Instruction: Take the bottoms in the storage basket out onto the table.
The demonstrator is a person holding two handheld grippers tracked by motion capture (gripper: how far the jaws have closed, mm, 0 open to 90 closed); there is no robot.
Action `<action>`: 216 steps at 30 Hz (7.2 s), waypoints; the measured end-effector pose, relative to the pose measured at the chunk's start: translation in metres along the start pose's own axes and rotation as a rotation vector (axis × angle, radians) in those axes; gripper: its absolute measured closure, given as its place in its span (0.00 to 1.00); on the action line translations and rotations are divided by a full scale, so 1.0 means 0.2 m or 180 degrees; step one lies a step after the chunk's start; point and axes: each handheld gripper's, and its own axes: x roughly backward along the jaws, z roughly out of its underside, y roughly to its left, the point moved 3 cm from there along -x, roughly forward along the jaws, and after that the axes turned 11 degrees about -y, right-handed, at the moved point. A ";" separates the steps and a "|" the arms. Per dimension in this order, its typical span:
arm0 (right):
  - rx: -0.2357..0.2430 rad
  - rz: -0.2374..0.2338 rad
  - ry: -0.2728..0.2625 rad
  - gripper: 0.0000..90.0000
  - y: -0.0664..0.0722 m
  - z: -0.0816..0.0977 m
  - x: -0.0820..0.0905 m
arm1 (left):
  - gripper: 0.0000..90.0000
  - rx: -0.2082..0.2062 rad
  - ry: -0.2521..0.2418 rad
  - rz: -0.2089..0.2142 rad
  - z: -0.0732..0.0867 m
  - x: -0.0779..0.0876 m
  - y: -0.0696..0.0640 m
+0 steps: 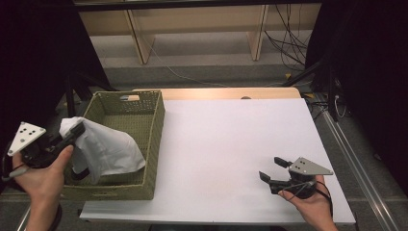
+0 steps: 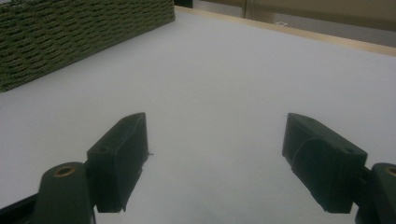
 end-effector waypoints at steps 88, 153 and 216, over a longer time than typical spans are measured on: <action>0.0033 0.0028 -0.0019 0.26 -0.01 0.00 0.00 | 0.89 0.0163 -0.0663 0.0195 -0.43 -0.28 -0.15; 0.0024 0.0008 -0.0028 0.26 -0.01 0.00 0.00 | 0.89 0.0075 -0.0692 0.0666 -0.51 -0.35 -0.43; 0.0025 0.0007 -0.0064 0.26 -0.02 -0.01 0.02 | 0.89 0.0048 -0.0668 0.0930 -0.53 -0.44 -0.63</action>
